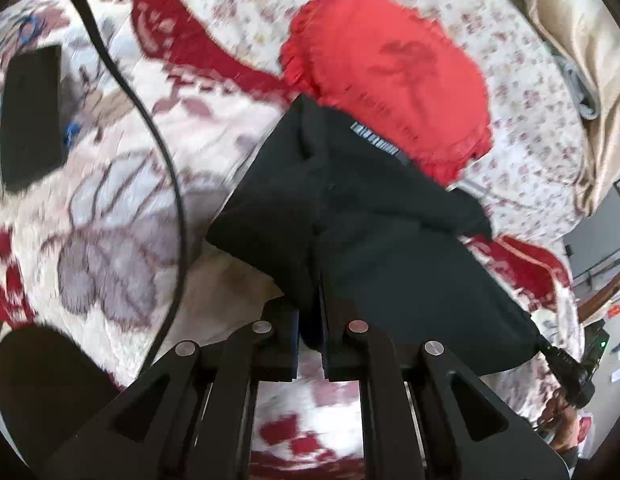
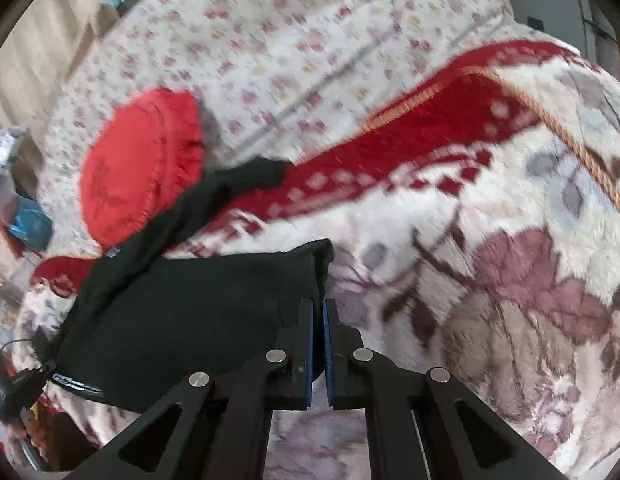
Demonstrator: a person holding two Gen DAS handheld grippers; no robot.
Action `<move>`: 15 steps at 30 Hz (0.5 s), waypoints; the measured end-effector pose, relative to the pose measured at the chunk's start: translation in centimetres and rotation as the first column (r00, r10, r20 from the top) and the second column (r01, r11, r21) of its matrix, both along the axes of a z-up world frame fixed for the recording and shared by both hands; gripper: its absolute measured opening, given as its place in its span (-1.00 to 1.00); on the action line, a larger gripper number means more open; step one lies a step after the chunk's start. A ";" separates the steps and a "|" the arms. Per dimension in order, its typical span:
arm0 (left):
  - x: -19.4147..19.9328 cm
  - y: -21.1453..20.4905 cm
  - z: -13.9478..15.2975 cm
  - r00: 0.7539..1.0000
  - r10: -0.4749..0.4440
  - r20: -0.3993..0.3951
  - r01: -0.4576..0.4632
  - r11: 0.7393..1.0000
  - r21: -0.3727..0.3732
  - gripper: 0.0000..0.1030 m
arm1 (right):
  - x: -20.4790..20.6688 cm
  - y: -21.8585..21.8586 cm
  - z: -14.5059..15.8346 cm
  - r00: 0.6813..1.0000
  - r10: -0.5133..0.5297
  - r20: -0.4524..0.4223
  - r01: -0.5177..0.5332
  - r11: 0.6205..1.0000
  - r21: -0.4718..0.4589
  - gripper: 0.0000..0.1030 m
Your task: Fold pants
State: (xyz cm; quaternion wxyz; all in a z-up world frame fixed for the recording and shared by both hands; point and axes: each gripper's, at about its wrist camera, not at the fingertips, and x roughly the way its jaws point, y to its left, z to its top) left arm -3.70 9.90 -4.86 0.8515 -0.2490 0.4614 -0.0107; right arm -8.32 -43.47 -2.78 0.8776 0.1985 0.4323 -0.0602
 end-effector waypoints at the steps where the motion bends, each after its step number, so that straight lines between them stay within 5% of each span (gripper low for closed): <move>1: 0.1 0.1 -0.6 1.000 0.006 -0.016 -0.006 1.000 -0.001 -0.86 | 0.5 0.0 -1.2 0.999 0.000 -0.041 0.000 1.000 -0.003 -0.93; 4: 0.2 0.3 -1.4 0.999 0.008 -0.039 -0.007 1.000 0.019 -0.73 | 1.2 -0.1 -2.7 0.997 -0.026 -0.076 0.027 1.000 0.002 -0.86; 7: -0.2 0.9 -0.9 0.998 0.018 -0.055 -0.015 0.999 0.045 -0.58 | 1.1 0.2 -1.3 0.996 -0.051 -0.068 0.048 0.998 -0.049 -0.51; 9: -0.7 1.4 -0.2 0.998 0.031 -0.050 -0.027 0.998 0.065 -0.50 | 1.2 0.6 0.0 0.998 -0.050 -0.044 0.047 0.997 -0.066 -0.49; 15: -1.5 1.9 2.7 0.999 0.035 -0.003 -0.034 0.993 0.116 -0.39 | 3.0 4.6 3.0 0.993 0.106 0.043 -0.105 0.994 -0.019 -0.42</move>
